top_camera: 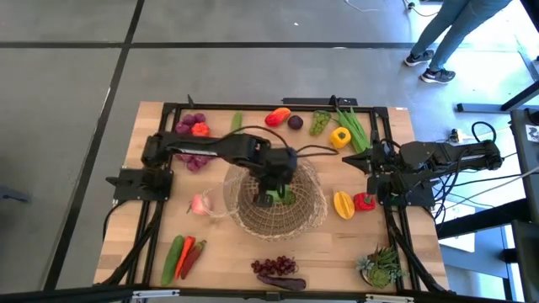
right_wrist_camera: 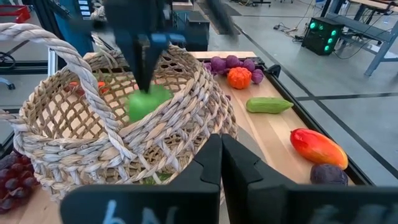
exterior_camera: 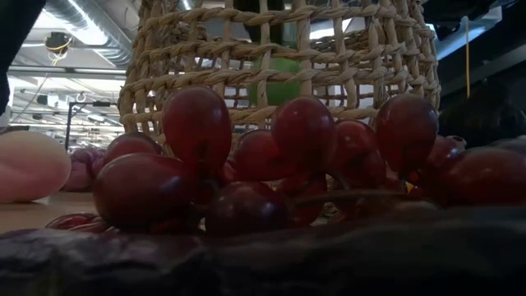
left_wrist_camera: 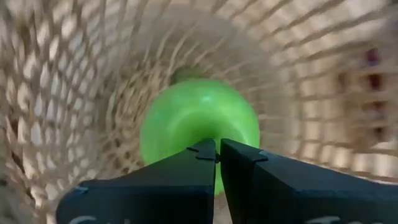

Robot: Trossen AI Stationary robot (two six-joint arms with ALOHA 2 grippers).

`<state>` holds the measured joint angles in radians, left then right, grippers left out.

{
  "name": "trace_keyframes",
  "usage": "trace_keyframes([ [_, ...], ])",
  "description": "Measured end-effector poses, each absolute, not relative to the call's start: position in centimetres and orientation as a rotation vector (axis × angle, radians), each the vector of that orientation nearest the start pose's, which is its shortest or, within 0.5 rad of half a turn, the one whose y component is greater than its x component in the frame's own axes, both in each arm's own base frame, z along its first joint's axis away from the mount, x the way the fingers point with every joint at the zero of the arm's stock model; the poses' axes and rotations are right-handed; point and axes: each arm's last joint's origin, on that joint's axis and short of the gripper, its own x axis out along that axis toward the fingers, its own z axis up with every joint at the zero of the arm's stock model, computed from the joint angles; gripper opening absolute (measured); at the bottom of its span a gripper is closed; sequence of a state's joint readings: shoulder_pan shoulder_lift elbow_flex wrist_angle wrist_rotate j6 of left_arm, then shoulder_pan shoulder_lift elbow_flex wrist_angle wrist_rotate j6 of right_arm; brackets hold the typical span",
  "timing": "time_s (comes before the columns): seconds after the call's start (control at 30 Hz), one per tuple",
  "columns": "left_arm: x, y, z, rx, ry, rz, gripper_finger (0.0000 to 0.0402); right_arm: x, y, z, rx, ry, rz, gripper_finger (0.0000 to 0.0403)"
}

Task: Build produce basket
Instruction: Put the green apple into the brown basket, then put the red bell pepper into the brown basket

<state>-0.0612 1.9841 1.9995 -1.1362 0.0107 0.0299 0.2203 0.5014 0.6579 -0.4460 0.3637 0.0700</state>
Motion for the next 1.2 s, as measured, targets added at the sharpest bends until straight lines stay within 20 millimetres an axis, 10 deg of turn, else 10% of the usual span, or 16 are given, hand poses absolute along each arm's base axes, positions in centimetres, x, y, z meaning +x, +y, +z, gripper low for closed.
trace_keyframes([
  [0.33,43.2,-4.3,27.8,0.192,1.225,-0.033,0.0,11.2,1.4,30.1,-0.014,0.272,-0.152,0.0],
  [1.2,43.3,-4.7,27.2,0.139,1.236,0.052,0.0073,11.2,1.7,30.0,0.0,0.278,-0.081,0.0],
])
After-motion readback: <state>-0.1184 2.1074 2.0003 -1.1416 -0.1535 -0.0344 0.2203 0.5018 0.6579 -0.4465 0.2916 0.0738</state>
